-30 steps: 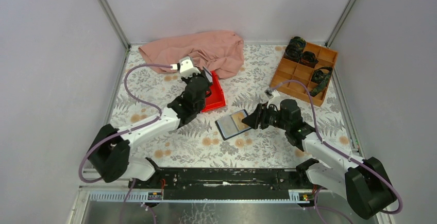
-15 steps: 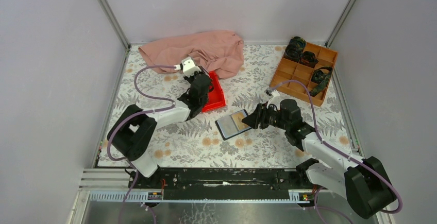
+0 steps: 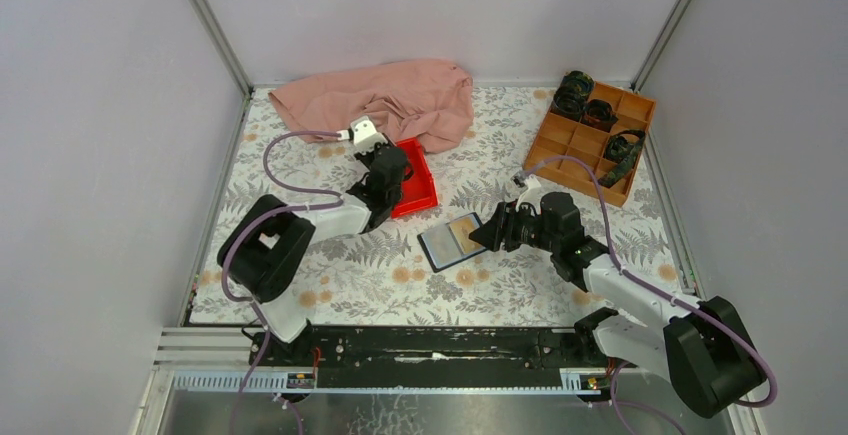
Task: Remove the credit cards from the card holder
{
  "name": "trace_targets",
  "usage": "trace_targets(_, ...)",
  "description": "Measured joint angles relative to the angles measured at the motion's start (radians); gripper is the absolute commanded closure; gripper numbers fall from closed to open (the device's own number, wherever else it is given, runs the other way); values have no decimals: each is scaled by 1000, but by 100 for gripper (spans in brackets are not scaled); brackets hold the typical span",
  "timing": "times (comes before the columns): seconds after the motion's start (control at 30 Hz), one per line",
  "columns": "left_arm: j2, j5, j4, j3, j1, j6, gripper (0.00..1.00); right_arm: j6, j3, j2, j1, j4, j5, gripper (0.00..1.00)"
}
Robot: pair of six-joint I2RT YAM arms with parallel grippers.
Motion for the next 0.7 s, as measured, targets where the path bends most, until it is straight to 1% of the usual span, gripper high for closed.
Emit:
trace_targets(0.33,67,-10,0,-2,0,11,100,0,0,2,0,2,0,47)
trace_targets(0.7,89,-37,-1,-25,0,-13,100,0,0,4,0,2,0,47)
